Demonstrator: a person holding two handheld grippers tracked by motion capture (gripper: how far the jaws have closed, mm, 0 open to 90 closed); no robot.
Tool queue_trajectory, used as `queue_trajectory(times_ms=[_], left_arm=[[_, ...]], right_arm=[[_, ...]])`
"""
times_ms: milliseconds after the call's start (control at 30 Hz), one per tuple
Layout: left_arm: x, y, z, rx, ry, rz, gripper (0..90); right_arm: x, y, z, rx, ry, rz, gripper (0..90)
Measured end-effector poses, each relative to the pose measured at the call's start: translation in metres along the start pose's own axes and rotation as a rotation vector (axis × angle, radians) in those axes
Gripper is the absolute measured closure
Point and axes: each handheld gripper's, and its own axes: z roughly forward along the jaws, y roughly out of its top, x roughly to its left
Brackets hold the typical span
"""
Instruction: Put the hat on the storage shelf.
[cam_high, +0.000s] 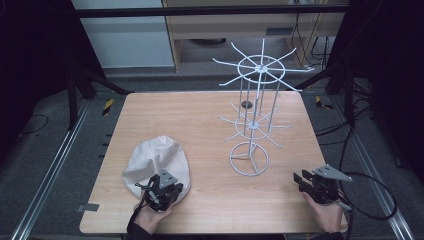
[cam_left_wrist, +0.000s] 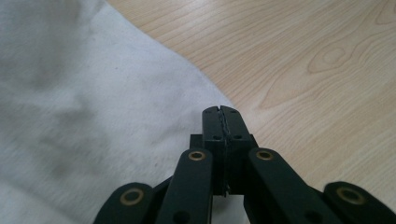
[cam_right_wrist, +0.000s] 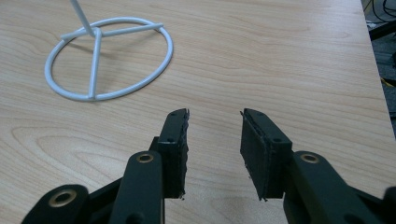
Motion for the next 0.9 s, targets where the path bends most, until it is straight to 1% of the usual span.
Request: queue_trajectory(times_ms=[133,167,200,233,333,533,667,733,800,833,867,900], left_arm=[[0.006,-0.008,-0.008,0.003,-0.003,-0.010,89.6],[0.008,-0.009,-0.010,0.008,0.001,-0.003,89.6],[0.009,-0.010,-0.011,0.006,0.003,-0.012,89.6],[0.013,-0.013,-0.015,0.012,0.003,-0.010,89.6],[0.018,-0.019,-0.020,0.015,0.009,-0.021,89.6],[0.027,-0.026,-0.028,0.015,0.024,-0.039,89.7],[0.032,-0.029,-0.032,0.020,0.057,-0.040,89.7],[0.033,-0.030,-0.033,0.017,0.064,-0.038,89.7],[0.035,-0.031,-0.036,0.010,0.067,-0.060,89.6],[0.035,-0.031,-0.039,-0.001,0.068,-0.067,89.6],[0.034,-0.031,-0.043,-0.025,0.071,-0.072,89.2],[0.034,-0.031,-0.043,-0.025,0.071,-0.072,86.7]], right_arm=[[0.001,0.000,0.000,0.000,0.002,0.002,61.3],[0.000,0.000,0.000,-0.001,0.001,-0.001,61.3],[0.000,0.000,0.000,-0.001,0.001,0.000,61.2],[0.000,0.000,0.000,0.000,-0.001,-0.001,61.2],[0.000,0.000,-0.001,-0.001,0.002,0.004,61.2],[0.000,0.000,0.000,0.000,0.000,-0.003,61.2],[0.000,-0.001,0.000,0.004,0.001,0.002,61.1],[0.000,-0.001,0.000,0.003,0.001,0.001,61.1],[0.000,-0.001,0.000,0.003,0.001,0.000,61.0],[0.000,-0.001,0.000,0.003,0.001,0.000,60.9],[0.000,-0.001,0.000,0.003,0.001,0.002,60.9],[0.000,-0.001,0.000,0.003,0.001,0.002,60.9]])
